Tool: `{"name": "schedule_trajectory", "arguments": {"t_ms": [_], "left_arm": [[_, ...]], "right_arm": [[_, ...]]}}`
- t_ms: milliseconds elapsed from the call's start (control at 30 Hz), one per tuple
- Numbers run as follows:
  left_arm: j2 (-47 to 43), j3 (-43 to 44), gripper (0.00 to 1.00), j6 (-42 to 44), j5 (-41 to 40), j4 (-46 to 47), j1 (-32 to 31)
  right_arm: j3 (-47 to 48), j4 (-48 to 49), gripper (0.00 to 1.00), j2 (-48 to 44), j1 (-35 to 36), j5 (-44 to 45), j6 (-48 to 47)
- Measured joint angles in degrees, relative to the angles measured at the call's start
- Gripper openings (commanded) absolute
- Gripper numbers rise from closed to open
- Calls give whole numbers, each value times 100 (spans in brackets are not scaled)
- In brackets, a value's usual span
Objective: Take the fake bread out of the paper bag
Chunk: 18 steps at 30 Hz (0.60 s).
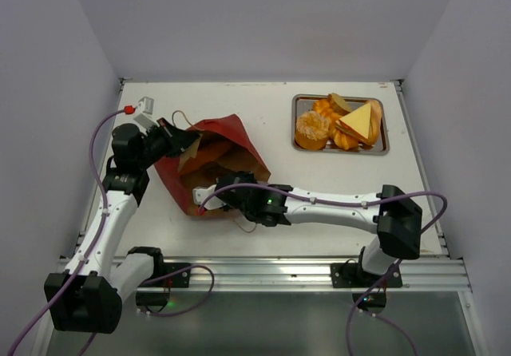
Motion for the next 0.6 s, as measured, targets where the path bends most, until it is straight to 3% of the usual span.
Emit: {"name": "schedule_trajectory", "arguments": {"t_ms": [600], "left_arm": [[-72, 63, 0, -138, -74, 4, 0]], "right_arm": [[562, 511, 44, 984, 24, 511, -461]]}}
